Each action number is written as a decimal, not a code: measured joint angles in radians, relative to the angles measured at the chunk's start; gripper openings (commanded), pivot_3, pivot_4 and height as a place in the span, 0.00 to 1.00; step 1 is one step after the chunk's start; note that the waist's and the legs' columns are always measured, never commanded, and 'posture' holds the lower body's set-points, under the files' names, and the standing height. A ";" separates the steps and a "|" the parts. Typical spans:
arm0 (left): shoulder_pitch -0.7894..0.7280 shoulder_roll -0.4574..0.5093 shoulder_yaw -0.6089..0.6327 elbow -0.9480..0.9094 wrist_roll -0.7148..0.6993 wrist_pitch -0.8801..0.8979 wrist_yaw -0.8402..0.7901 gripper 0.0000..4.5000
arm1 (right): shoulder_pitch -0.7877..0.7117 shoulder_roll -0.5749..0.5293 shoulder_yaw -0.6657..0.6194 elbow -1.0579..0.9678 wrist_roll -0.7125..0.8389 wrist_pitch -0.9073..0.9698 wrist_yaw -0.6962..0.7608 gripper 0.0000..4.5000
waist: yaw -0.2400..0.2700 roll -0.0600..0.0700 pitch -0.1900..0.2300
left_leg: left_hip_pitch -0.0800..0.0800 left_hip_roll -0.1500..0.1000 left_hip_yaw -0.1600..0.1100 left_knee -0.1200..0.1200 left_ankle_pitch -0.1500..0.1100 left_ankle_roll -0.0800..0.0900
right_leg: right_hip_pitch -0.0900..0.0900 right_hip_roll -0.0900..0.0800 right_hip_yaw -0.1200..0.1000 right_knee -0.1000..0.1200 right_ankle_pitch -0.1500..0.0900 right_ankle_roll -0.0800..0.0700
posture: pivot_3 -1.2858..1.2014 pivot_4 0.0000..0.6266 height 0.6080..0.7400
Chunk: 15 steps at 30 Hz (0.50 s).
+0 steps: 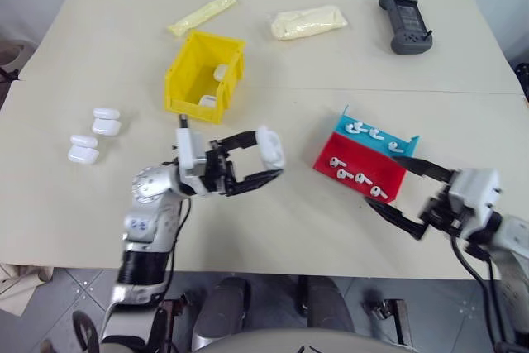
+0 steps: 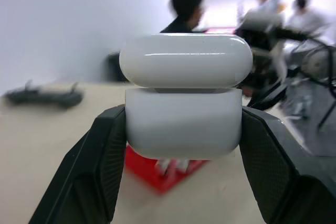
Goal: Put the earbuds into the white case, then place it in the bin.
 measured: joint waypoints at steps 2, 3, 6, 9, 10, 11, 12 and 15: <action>-0.016 -0.043 -0.040 0.040 -0.006 -0.025 -0.035 0.62 | 0.073 0.001 -0.078 0.021 -0.017 -0.023 0.000 1.00 | -0.002 0.000 0.000 | 0.000 0.000 0.004 0.000 0.000 0.001 | 0.001 0.000 0.001 -0.002 0.001 0.003 | 0.52 0.24 1.00; -0.024 -0.065 -0.063 0.059 -0.007 -0.031 -0.050 0.62 | 0.102 0.002 -0.111 0.034 -0.025 -0.040 0.002 1.00 | -0.007 0.000 0.000 | 0.001 0.000 0.004 0.000 0.001 0.002 | 0.001 0.000 0.002 -0.003 0.002 0.004 | 0.52 0.24 1.00; -0.039 -0.119 -0.105 0.073 -0.022 -0.041 -0.077 0.62 | 0.157 0.002 -0.151 0.070 -0.033 -0.059 0.013 1.00 | -0.013 0.000 0.000 | 0.002 0.002 0.005 0.000 0.001 0.002 | 0.002 0.001 0.004 -0.004 0.003 0.005 | 0.52 0.24 1.00; -0.040 -0.137 -0.133 0.073 -0.050 -0.028 -0.111 0.62 | 0.165 -0.012 -0.153 0.074 -0.037 -0.039 0.017 1.00 | -0.015 0.001 0.000 | 0.003 0.003 0.007 0.000 0.001 0.002 | 0.001 0.001 0.006 -0.004 0.003 0.005 | 0.52 0.24 1.00; -0.040 -0.138 -0.134 0.073 -0.054 -0.023 -0.112 0.62 | 0.158 -0.030 -0.153 0.060 -0.036 -0.009 0.010 1.00 | -0.015 0.002 -0.001 | 0.003 0.004 0.007 0.000 0.001 0.002 | 0.001 0.001 0.007 -0.004 0.003 0.005 | 0.52 0.24 1.00; -0.040 -0.137 -0.134 0.073 -0.057 -0.018 -0.112 0.62 | 0.146 -0.054 -0.153 0.037 -0.033 0.026 0.000 1.00 | -0.015 0.002 -0.001 | 0.003 0.005 0.007 0.000 0.001 0.002 | 0.001 0.001 0.007 -0.004 0.003 0.005 | 0.52 0.24 1.00; -0.039 -0.136 -0.131 0.073 -0.059 -0.016 -0.109 0.62 | 0.128 -0.084 -0.150 0.009 -0.026 0.077 -0.016 1.00 | -0.014 0.003 -0.002 | 0.003 0.005 0.007 0.000 0.001 0.002 | 0.001 0.001 0.007 -0.004 0.003 0.005 | 0.52 0.24 1.00; -0.032 -0.128 -0.129 0.070 -0.069 -0.011 -0.107 0.62 | 0.026 -0.257 -0.102 -0.092 -0.010 0.336 -0.094 1.00 | -0.012 0.003 -0.002 | 0.003 0.007 0.007 0.001 0.001 0.003 | 0.001 0.001 0.008 -0.004 0.003 0.006 | 0.52 0.24 1.00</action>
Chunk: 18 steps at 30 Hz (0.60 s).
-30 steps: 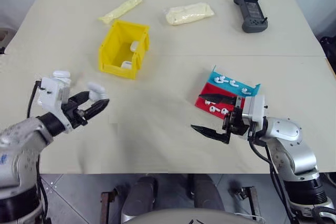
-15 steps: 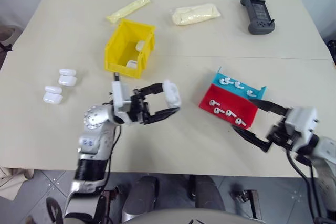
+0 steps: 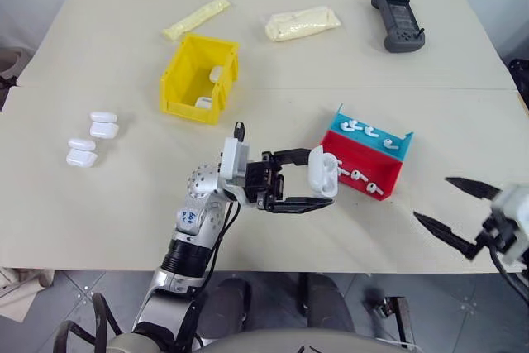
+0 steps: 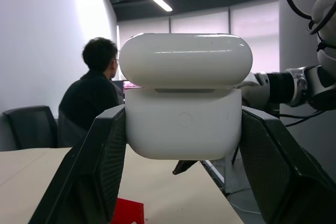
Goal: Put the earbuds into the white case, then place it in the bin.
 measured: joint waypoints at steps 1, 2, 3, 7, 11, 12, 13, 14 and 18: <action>0.003 0.004 -0.002 -0.001 0.000 0.002 -0.001 0.62 | -0.043 -0.051 0.015 -0.027 0.005 0.077 -0.025 1.00 | 0.002 0.000 0.000 | -0.001 0.000 0.000 0.000 0.000 0.000 | 0.000 0.000 0.000 0.000 0.000 0.000 | 0.52 0.24 1.00; 0.012 0.011 -0.002 -0.003 -0.001 0.003 -0.002 0.62 | -0.100 -0.099 0.042 -0.049 0.022 0.166 -0.051 1.00 | 0.004 0.000 0.000 | -0.001 0.000 -0.002 0.000 0.000 0.000 | -0.001 0.000 -0.001 -0.001 0.000 0.000 | 0.52 0.24 1.00; 0.018 0.015 -0.005 -0.003 -0.001 0.005 -0.004 0.62 | -0.135 -0.127 0.056 -0.069 0.042 0.229 -0.065 1.00 | 0.007 0.000 0.000 | -0.002 0.000 -0.002 0.000 0.000 0.000 | -0.001 0.000 -0.001 -0.001 0.000 0.000 | 0.52 0.24 1.00; 0.037 0.040 -0.012 -0.009 -0.001 0.006 -0.012 0.62 | -0.337 -0.244 0.218 -0.122 0.142 0.533 -0.113 1.00 | 0.018 0.000 0.000 | -0.004 -0.001 -0.004 0.001 0.000 0.001 | -0.001 -0.001 -0.002 -0.002 0.000 0.000 | 0.52 0.24 1.00; 0.053 0.041 -0.023 -0.015 0.001 -0.002 -0.006 0.62 | -0.614 -0.246 0.440 -0.137 0.182 0.746 -0.166 1.00 | 0.020 -0.001 0.000 | -0.005 -0.001 -0.004 0.001 -0.001 0.001 | -0.001 -0.001 -0.003 -0.003 0.000 0.000 | 0.52 0.24 1.00; 0.057 0.043 -0.024 -0.016 0.001 -0.003 -0.003 0.62 | -0.661 -0.245 0.489 -0.135 0.177 0.777 -0.173 1.00 | 0.020 -0.001 0.000 | -0.005 -0.001 -0.004 0.001 -0.001 0.001 | -0.002 -0.001 -0.003 -0.003 0.000 0.000 | 0.52 0.24 1.00; 0.062 0.044 -0.025 -0.017 0.001 -0.004 0.001 0.62 | -0.695 -0.246 0.536 -0.132 0.167 0.799 -0.177 1.00 | 0.022 -0.001 0.000 | -0.005 -0.001 -0.004 0.001 -0.001 0.001 | -0.002 -0.001 -0.003 -0.003 0.000 0.000 | 0.52 0.24 1.00; 0.065 0.046 -0.026 -0.018 0.001 -0.005 0.004 0.62 | -0.724 -0.251 0.593 -0.128 0.145 0.811 -0.180 1.00 | 0.023 -0.001 0.000 | -0.005 -0.001 -0.004 0.001 -0.001 0.001 | -0.002 -0.001 -0.003 -0.003 0.000 0.000 | 0.52 0.24 1.00; 0.070 0.057 -0.028 -0.028 0.002 -0.009 0.015 0.62 | -0.803 -0.263 0.739 -0.095 0.074 0.833 -0.176 0.91 | 0.023 -0.001 0.000 | -0.006 -0.002 -0.004 0.001 -0.001 0.001 | -0.003 -0.001 -0.003 -0.002 0.000 0.000 | 0.52 0.24 1.00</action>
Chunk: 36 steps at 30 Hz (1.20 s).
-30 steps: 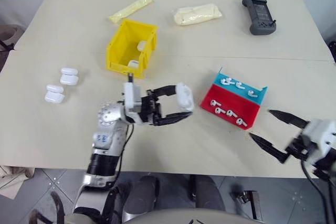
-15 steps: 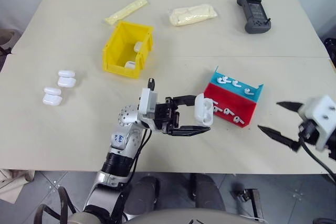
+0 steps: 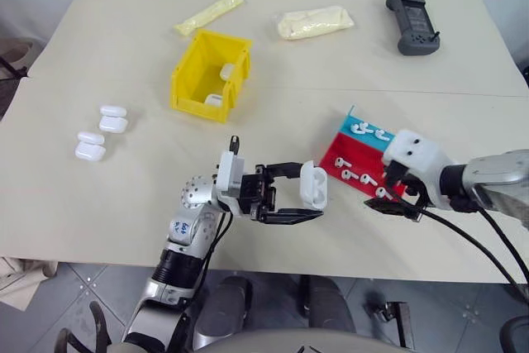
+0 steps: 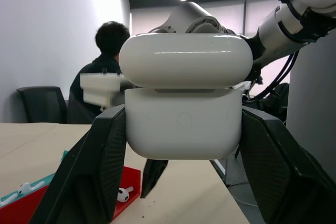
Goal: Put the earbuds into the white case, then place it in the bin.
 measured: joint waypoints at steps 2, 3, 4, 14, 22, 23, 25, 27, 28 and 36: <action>0.000 0.001 -0.003 -0.008 0.001 -0.003 0.005 0.62 | -0.027 -0.001 0.038 0.003 -0.026 0.006 0.005 0.80 | -0.001 0.000 0.000 | 0.000 0.000 0.000 0.000 0.000 0.000 | 0.000 0.000 0.000 0.000 0.000 0.000 | 0.52 0.24 1.00; 0.000 0.000 -0.004 -0.010 0.001 -0.007 0.007 0.62 | -0.036 -0.001 0.056 0.006 -0.038 0.008 0.008 0.72 | -0.002 0.000 0.000 | 0.000 0.000 0.000 0.000 0.000 0.000 | 0.000 0.000 0.000 0.000 0.000 0.000 | 0.52 0.24 1.00; 0.000 0.001 -0.004 -0.011 0.001 -0.009 0.008 0.62 | -0.044 -0.002 0.069 0.009 -0.051 0.008 0.010 0.65 | -0.002 0.000 0.000 | 0.000 0.000 0.000 0.000 0.000 0.000 | 0.000 0.000 0.000 0.000 0.000 0.000 | 0.52 0.24 1.00; -0.001 0.009 -0.004 -0.012 0.001 -0.009 0.026 0.62 | -0.062 -0.008 0.149 0.040 -0.152 -0.009 0.064 0.50 | -0.008 0.000 0.000 | 0.000 0.000 0.001 0.000 0.000 0.000 | -0.001 0.000 0.000 0.001 0.000 0.000 | 0.52 0.24 1.00; -0.001 0.014 -0.004 -0.014 0.001 -0.009 0.038 0.62 | -0.061 -0.001 0.166 0.058 -0.191 -0.010 0.081 0.50 | -0.012 0.000 0.000 | 0.000 0.000 0.001 0.000 0.000 0.000 | -0.001 0.000 0.000 0.001 0.000 0.000 | 0.52 0.24 1.00; -0.001 0.015 -0.004 -0.015 0.001 -0.009 0.039 0.62 | -0.061 0.003 0.166 0.062 -0.193 -0.011 0.082 0.50 | -0.013 0.000 0.000 | 0.000 0.000 0.001 0.000 0.000 0.000 | -0.001 0.000 0.000 0.001 0.000 0.000 | 0.52 0.24 1.00; -0.001 0.017 -0.004 -0.017 0.001 -0.008 0.040 0.62 | -0.060 0.005 0.167 0.068 -0.201 -0.012 0.084 0.41 | -0.014 0.000 0.000 | 0.000 0.000 0.001 0.000 0.000 0.000 | -0.001 0.000 0.000 0.001 0.000 0.000 | 0.52 0.24 1.00; -0.001 0.019 -0.004 -0.017 0.001 -0.008 0.040 0.62 | -0.058 0.005 0.170 0.069 -0.209 -0.017 0.089 0.30 | -0.016 0.000 0.000 | 0.000 0.000 0.001 0.000 0.000 0.000 | -0.001 0.000 0.000 0.001 0.000 0.000 | 0.52 0.24 1.00; -0.001 0.020 -0.004 -0.017 0.001 -0.008 0.040 0.62 | -0.058 0.005 0.171 0.069 -0.212 -0.024 0.092 0.22 | -0.018 0.000 0.000 | 0.000 0.000 0.001 0.000 0.000 0.000 | -0.001 0.000 0.000 0.001 0.000 0.000 | 0.52 0.24 1.00; -0.003 0.024 -0.004 -0.019 0.001 -0.006 0.046 0.62 | -0.061 0.005 0.191 0.068 -0.251 -0.055 0.117 0.11 | -0.021 0.000 0.000 | 0.001 0.000 0.001 0.000 0.000 0.000 | 0.000 0.001 0.000 0.001 0.000 0.000 | 0.52 0.24 1.00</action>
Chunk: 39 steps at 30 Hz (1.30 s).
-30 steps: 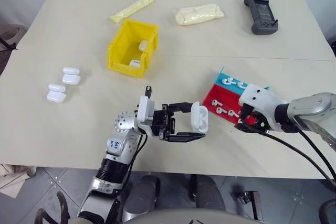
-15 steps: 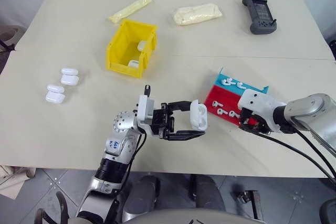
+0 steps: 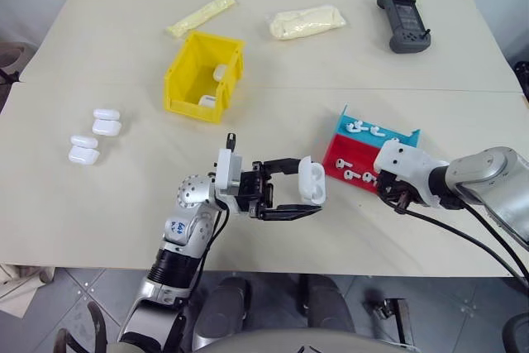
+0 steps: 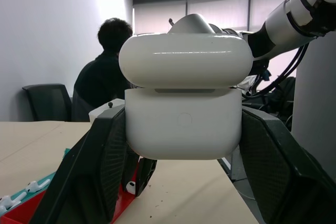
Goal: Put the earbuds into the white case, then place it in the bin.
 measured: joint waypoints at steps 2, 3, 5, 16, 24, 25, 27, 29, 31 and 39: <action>0.000 0.003 0.000 -0.001 0.000 0.000 0.002 0.62 | -0.001 0.000 0.001 -0.001 -0.003 -0.002 0.006 0.11 | 0.000 0.000 0.000 | 0.000 0.000 0.000 0.000 0.000 0.000 | 0.000 0.000 0.000 0.000 0.000 0.000 | 0.52 0.24 1.00; 0.000 0.006 0.000 -0.002 0.000 0.001 0.001 0.62 | 0.001 0.000 -0.006 -0.002 0.000 -0.002 0.012 0.11 | 0.000 0.000 0.000 | 0.000 0.000 0.000 0.000 0.000 0.000 | 0.000 0.000 0.000 0.000 0.000 0.000 | 0.52 0.24 1.00; 0.000 0.009 0.000 -0.007 -0.002 0.007 -0.006 0.62 | 0.014 0.000 -0.047 -0.019 0.029 0.001 0.039 0.11 | 0.000 0.000 0.000 | 0.000 0.000 0.000 0.000 0.000 0.000 | 0.000 0.000 0.000 0.000 0.000 0.000 | 0.52 0.24 1.00; -0.013 0.031 0.009 -0.006 -0.016 0.041 -0.019 0.62 | 0.408 0.285 -0.668 -0.089 0.295 -0.258 0.178 0.11 | 0.016 -0.001 0.001 | 0.001 -0.001 0.000 0.000 0.000 0.000 | 0.002 0.000 -0.001 0.000 0.000 0.001 | 0.52 0.24 1.00; -0.020 0.035 0.024 -0.008 -0.049 0.105 -0.003 0.62 | 0.471 0.738 -0.829 -0.120 0.606 -0.417 0.014 0.11 | -0.001 -0.001 0.000 | 0.002 0.001 -0.001 -0.001 0.000 -0.001 | 0.001 0.001 0.000 0.001 0.000 0.001 | 0.52 0.24 1.00; -0.021 0.038 0.029 -0.008 -0.052 0.112 -0.003 0.62 | 0.472 0.765 -0.798 -0.136 0.609 -0.442 -0.001 0.11 | -0.004 0.000 0.000 | 0.003 0.001 0.000 -0.001 0.000 -0.001 | 0.001 0.002 0.001 0.001 0.000 0.001 | 0.52 0.24 1.00; -0.025 0.039 0.033 -0.015 -0.058 0.122 -0.003 0.62 | 0.464 0.807 -0.741 -0.159 0.602 -0.497 -0.030 0.11 | -0.004 0.000 0.000 | 0.003 0.001 0.000 -0.001 0.000 -0.001 | 0.001 0.002 0.001 0.002 0.000 0.001 | 0.52 0.24 1.00; -0.025 0.041 0.034 -0.032 -0.061 0.134 -0.002 0.62 | 0.447 0.836 -0.698 -0.172 0.591 -0.535 -0.054 0.11 | -0.004 0.000 0.000 | 0.003 0.000 0.000 -0.001 0.000 -0.001 | 0.001 0.001 0.001 0.002 0.000 0.001 | 0.52 0.24 1.00; -0.032 0.041 0.036 -0.040 -0.065 0.146 0.000 0.62 | 0.441 0.859 -0.640 -0.188 0.577 -0.578 -0.069 0.11 | -0.004 0.000 0.000 | 0.003 0.000 0.000 -0.001 0.000 -0.001 | 0.001 0.001 0.002 0.002 0.000 0.001 | 0.52 0.24 1.00; -0.042 0.048 0.040 -0.046 -0.079 0.177 0.004 0.62 | 0.442 0.882 -0.523 -0.193 0.542 -0.676 -0.111 0.11 | -0.003 0.000 0.000 | 0.003 -0.002 -0.001 -0.001 0.000 -0.001 | 0.001 0.001 0.002 0.002 0.000 0.001 | 0.52 0.24 1.00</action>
